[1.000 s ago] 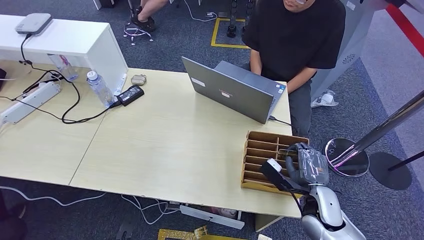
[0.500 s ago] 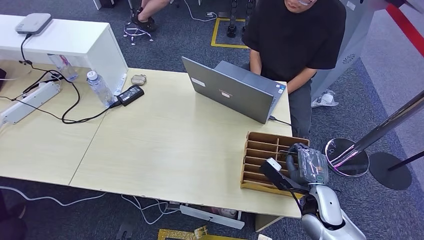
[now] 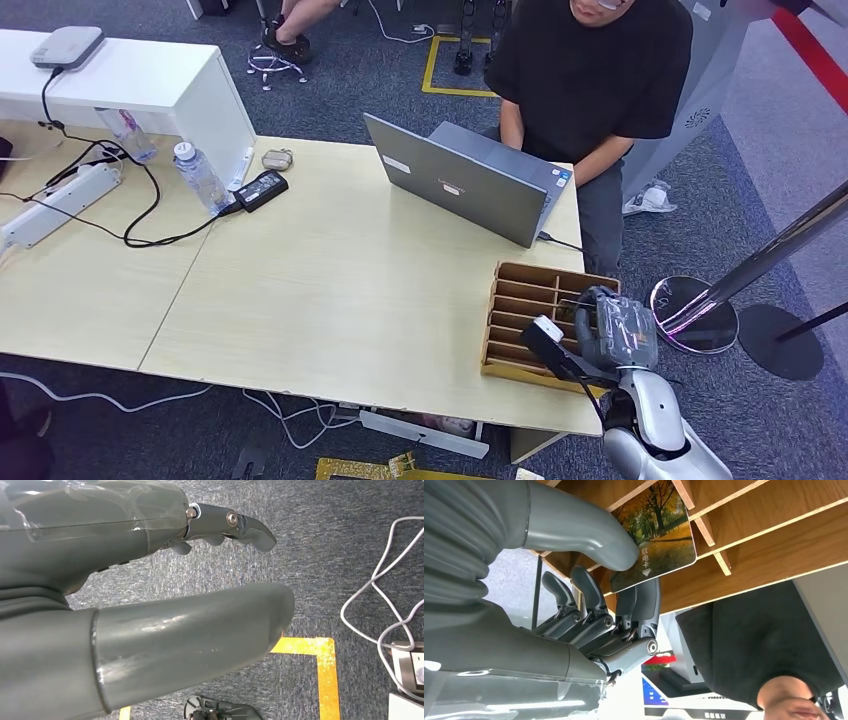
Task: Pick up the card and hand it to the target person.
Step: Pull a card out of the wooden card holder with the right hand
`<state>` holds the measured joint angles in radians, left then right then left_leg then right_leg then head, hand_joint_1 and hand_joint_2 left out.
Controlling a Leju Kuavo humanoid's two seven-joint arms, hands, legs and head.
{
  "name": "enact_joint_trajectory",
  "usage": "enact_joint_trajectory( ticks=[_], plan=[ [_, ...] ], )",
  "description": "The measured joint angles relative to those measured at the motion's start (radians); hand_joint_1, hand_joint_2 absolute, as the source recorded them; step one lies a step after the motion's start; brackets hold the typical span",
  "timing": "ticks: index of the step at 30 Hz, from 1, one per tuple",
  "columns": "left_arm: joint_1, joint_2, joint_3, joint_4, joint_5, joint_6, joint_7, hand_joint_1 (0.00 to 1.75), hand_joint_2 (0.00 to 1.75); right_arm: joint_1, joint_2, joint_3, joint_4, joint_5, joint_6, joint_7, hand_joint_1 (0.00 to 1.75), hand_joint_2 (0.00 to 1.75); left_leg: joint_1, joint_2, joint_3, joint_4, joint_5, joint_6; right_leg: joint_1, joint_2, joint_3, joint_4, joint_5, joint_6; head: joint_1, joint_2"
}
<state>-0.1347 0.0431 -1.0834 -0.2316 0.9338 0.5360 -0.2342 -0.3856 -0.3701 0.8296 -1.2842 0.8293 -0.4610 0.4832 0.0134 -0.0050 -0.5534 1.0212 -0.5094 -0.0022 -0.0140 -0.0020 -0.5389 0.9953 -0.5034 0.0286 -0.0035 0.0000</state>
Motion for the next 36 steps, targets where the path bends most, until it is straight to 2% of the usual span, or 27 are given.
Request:
enact_joint_trajectory(
  ticks=[8,14,36],
  plan=[
    [0.0,0.0,0.0,0.0,0.002,0.001,0.0,0.0,0.0,0.002,-0.006,-0.002,-0.008,0.016,-0.021,0.018,1.47,1.75,0.0,0.0,0.0,0.0,0.0,0.0,0.0,0.0,0.0,0.0,0.0,0.0,0.0,0.0],
    [0.0,0.0,0.0,0.0,0.006,0.002,0.0,0.0,0.0,0.009,-0.013,-0.005,-0.022,0.021,-0.04,0.023,1.47,1.75,0.0,0.0,0.0,0.0,0.0,0.0,0.0,0.0,0.0,0.0,0.0,0.0,0.0,0.0],
    [0.0,-0.002,0.0,0.0,0.017,0.007,0.002,0.0,0.0,0.019,-0.037,-0.043,-0.107,0.0,-0.052,0.03,1.59,1.75,0.0,0.0,0.0,0.0,0.0,0.0,0.0,0.0,0.0,0.0,0.0,0.0,0.0,0.0]
  ],
)
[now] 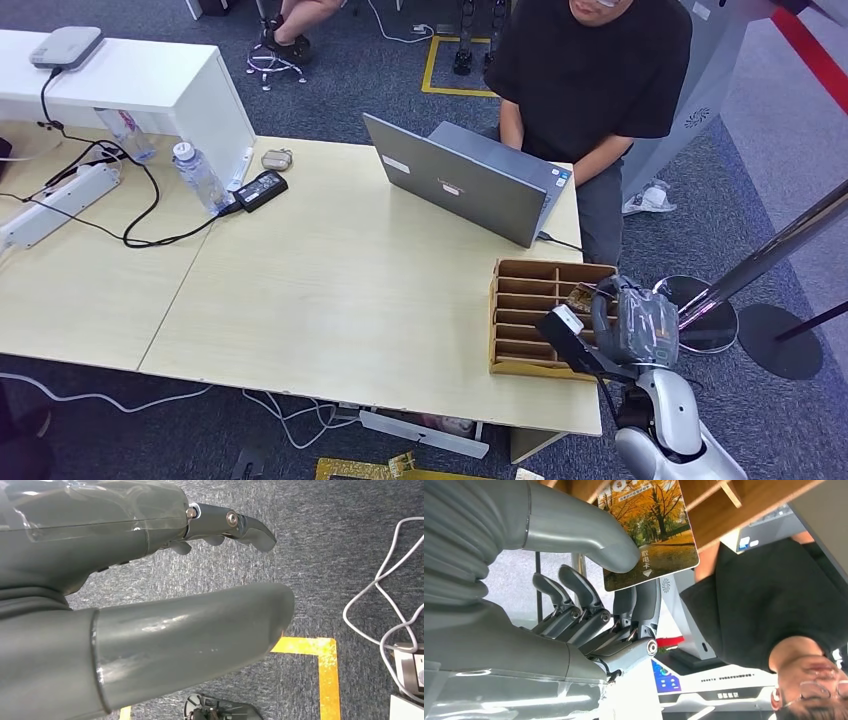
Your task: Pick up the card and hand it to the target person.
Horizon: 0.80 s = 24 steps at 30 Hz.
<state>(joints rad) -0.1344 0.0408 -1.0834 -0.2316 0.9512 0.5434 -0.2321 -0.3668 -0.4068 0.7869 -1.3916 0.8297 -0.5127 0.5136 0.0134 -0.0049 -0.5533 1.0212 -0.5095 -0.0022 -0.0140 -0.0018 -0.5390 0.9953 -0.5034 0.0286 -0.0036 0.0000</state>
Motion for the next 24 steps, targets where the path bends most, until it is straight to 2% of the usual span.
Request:
enact_joint_trajectory(
  ticks=[15,24],
  plan=[
    [0.0,-0.002,0.0,0.0,0.001,0.001,0.005,0.0,0.0,-0.037,-0.04,-0.052,-0.15,0.033,0.018,0.04,1.56,1.75,0.0,0.0,0.0,0.0,0.0,0.0,0.0,0.0,0.0,0.0,0.0,0.0,0.0,0.0],
    [0.0,-0.003,0.0,0.0,-0.001,0.001,0.014,0.0,0.0,-0.107,-0.038,-0.062,-0.15,-0.043,0.017,-0.003,1.55,1.75,0.0,0.0,0.0,0.0,0.0,0.0,0.0,0.0,0.0,0.0,0.0,0.0,0.0,0.0]
  ],
)
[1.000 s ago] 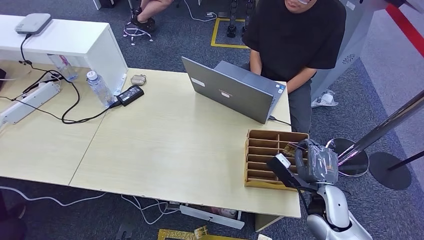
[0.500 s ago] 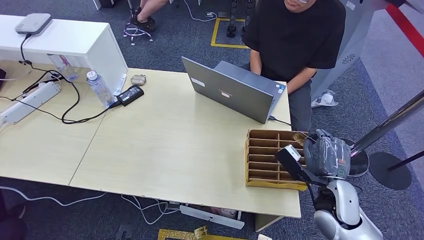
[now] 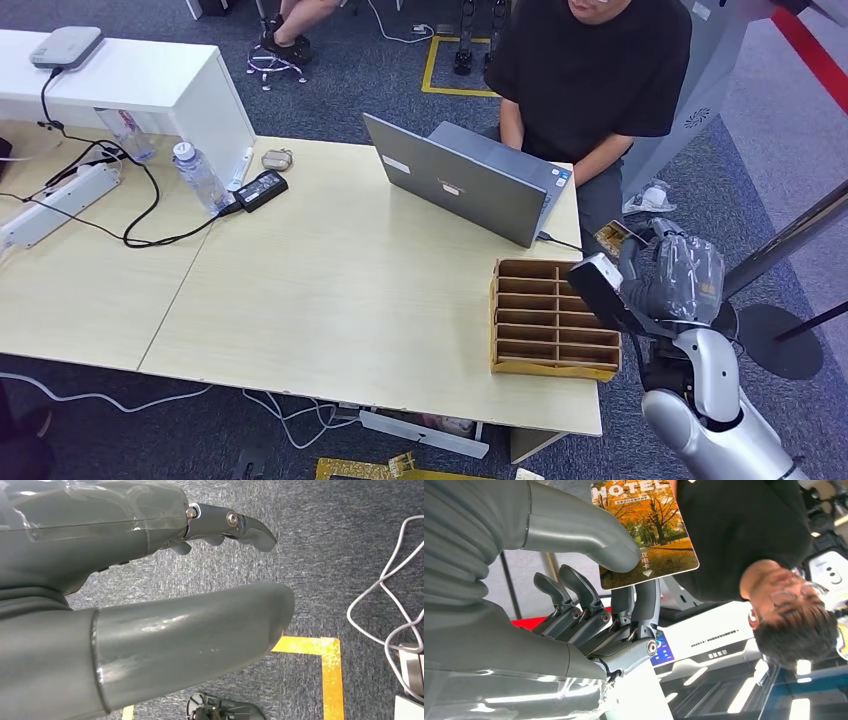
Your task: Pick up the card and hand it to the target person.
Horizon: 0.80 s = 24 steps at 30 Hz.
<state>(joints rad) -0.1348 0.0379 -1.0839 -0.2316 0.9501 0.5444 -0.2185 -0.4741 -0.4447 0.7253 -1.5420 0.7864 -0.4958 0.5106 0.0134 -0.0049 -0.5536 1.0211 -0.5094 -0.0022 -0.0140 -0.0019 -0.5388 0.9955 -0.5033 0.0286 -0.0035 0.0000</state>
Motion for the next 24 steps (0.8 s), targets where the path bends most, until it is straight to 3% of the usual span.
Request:
enact_joint_trajectory(
  ticks=[8,24],
  plan=[
    [-0.002,-0.002,-0.007,0.0,-0.01,-0.001,0.003,0.0,0.0,-0.093,0.02,0.004,0.102,-0.041,0.017,-0.059,1.64,1.75,0.0,0.0,-0.001,0.0,0.0,0.0,0.0,0.0,0.0,0.0,0.0,0.0,0.0,0.0],
    [-0.006,-0.003,-0.027,0.0,-0.019,-0.002,0.018,0.0,0.0,-0.197,0.129,0.019,0.405,-0.1,-0.008,-0.15,1.63,1.75,0.0,-0.001,-0.001,0.0,0.0,0.0,0.0,-0.001,0.0,0.0,0.0,0.0,0.0,0.0]
  ],
)
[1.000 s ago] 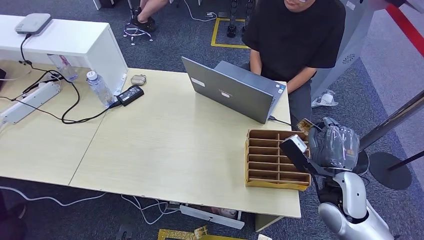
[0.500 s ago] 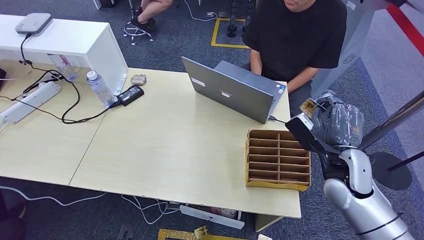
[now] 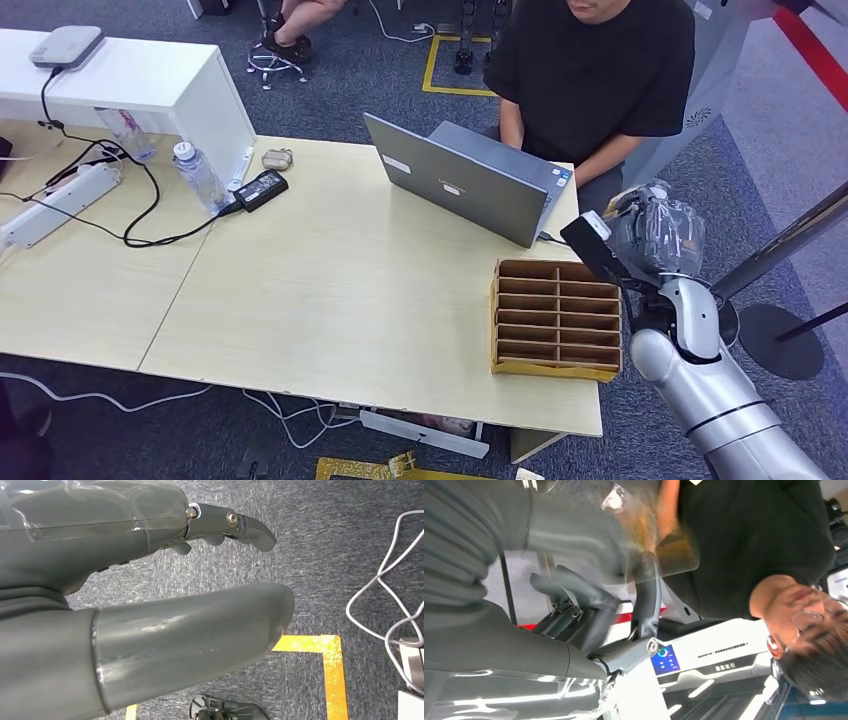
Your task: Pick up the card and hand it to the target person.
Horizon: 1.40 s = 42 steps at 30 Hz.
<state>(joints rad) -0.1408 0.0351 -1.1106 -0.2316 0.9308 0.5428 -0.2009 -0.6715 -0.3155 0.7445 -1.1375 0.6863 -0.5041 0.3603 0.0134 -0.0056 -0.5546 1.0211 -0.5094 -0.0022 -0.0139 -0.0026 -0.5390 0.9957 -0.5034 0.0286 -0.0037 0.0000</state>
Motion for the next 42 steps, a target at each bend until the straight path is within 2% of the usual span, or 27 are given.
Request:
enact_joint_trajectory(
  ticks=[10,21,35,36,39,40,42],
  plan=[
    [0.0,0.0,-0.009,0.0,-0.001,0.0,0.006,0.0,0.0,-0.026,0.045,0.003,0.117,-0.011,-0.016,-0.029,1.64,1.75,0.0,0.0,0.0,0.0,0.0,0.0,0.0,0.0,0.0,0.0,0.0,0.0,0.0,0.0],
    [0.001,0.0,-0.019,0.0,-0.002,0.001,0.012,0.0,0.0,-0.036,0.076,0.013,0.179,-0.022,-0.023,-0.048,1.64,1.75,0.0,0.0,0.0,0.0,0.0,0.0,0.0,0.0,0.0,0.0,0.0,0.0,0.0,0.0],
    [0.001,0.0,-0.022,0.0,0.0,0.002,0.019,0.0,0.0,-0.043,0.099,0.013,0.227,-0.07,-0.044,-0.083,1.46,1.75,0.0,0.0,0.0,0.0,0.0,0.0,0.0,0.0,0.0,0.0,0.0,0.0,0.0,0.0],
    [0.001,0.0,-0.022,0.0,0.0,0.002,0.019,0.0,0.0,-0.043,0.1,0.013,0.229,-0.071,-0.044,-0.083,1.31,1.75,0.0,0.0,0.0,0.0,0.0,0.0,0.0,0.0,0.0,0.0,0.0,0.0,0.0,0.0],
    [0.001,0.0,-0.022,0.0,0.0,0.002,0.019,0.0,0.0,-0.043,0.101,0.013,0.235,-0.073,-0.044,-0.083,0.24,1.75,0.0,0.0,0.0,0.0,0.0,0.0,0.0,0.0,0.0,0.0,0.0,0.0,0.0,0.0],
    [0.001,0.0,-0.022,0.0,0.0,0.003,0.02,0.0,0.0,-0.043,0.102,0.013,0.236,-0.072,-0.044,-0.083,0.01,1.75,0.0,0.0,0.0,0.0,0.0,0.0,0.0,0.0,0.0,0.0,0.0,0.0,0.0,0.0],
    [0.001,0.0,-0.022,0.0,0.0,0.003,0.021,0.0,0.0,-0.043,0.104,0.013,0.24,-0.068,-0.045,-0.081,0.0,1.75,0.0,0.0,0.0,0.0,0.0,0.0,0.0,0.0,0.0,0.0,0.0,0.0,0.0,0.0]
  ],
)
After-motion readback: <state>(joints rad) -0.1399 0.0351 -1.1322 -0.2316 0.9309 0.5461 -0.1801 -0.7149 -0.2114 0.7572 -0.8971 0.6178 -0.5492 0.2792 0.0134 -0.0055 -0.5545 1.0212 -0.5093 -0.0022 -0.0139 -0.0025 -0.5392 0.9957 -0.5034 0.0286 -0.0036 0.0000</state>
